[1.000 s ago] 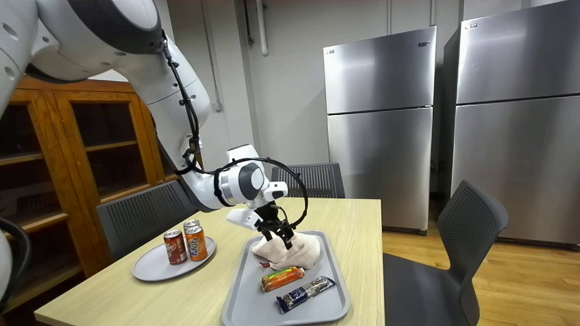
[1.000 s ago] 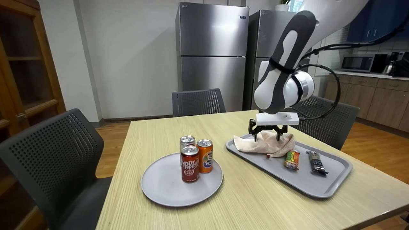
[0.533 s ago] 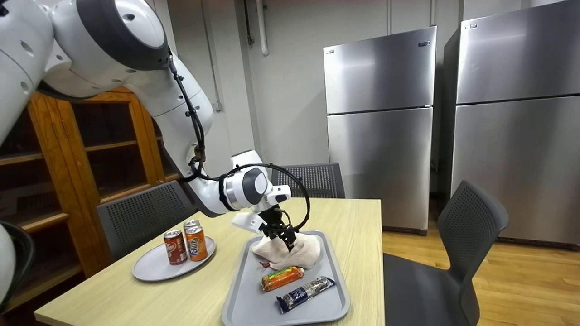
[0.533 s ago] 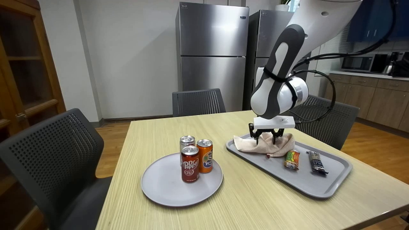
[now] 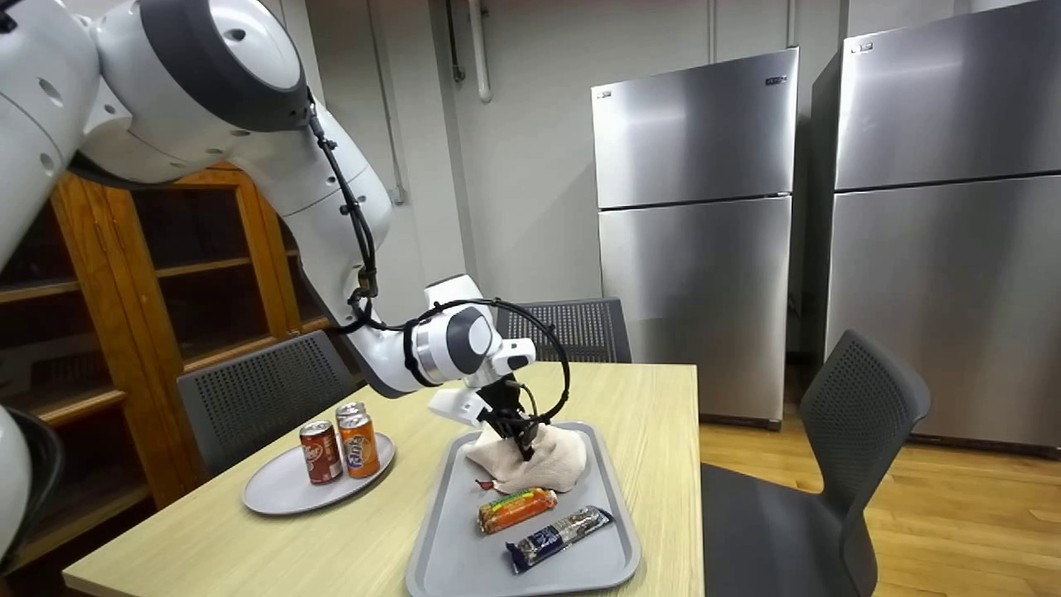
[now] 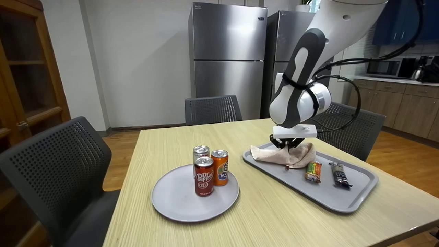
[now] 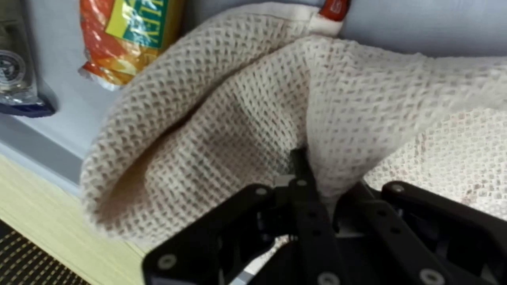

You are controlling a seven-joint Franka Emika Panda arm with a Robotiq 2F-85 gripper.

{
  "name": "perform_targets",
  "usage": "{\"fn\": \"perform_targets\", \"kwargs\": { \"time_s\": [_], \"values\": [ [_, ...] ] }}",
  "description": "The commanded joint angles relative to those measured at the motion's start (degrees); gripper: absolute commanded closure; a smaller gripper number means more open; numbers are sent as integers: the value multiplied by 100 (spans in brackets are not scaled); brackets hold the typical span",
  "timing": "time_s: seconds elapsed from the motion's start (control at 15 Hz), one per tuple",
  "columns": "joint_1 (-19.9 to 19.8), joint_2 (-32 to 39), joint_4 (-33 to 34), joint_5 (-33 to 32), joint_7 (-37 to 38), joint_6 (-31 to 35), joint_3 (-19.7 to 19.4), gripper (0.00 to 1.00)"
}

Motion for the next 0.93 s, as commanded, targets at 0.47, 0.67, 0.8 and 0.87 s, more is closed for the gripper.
{"fn": "perform_targets", "kwargs": {
  "time_s": [0.47,0.67,0.8,0.87],
  "values": [
    [384,-421,-26,-30,70,248,-283,99],
    [466,-521,41,-20,43,383,-300,99],
    [536,-563,111,-28,40,449,-316,99],
    [572,-583,144,-32,43,485,-324,99]
  ]
}}
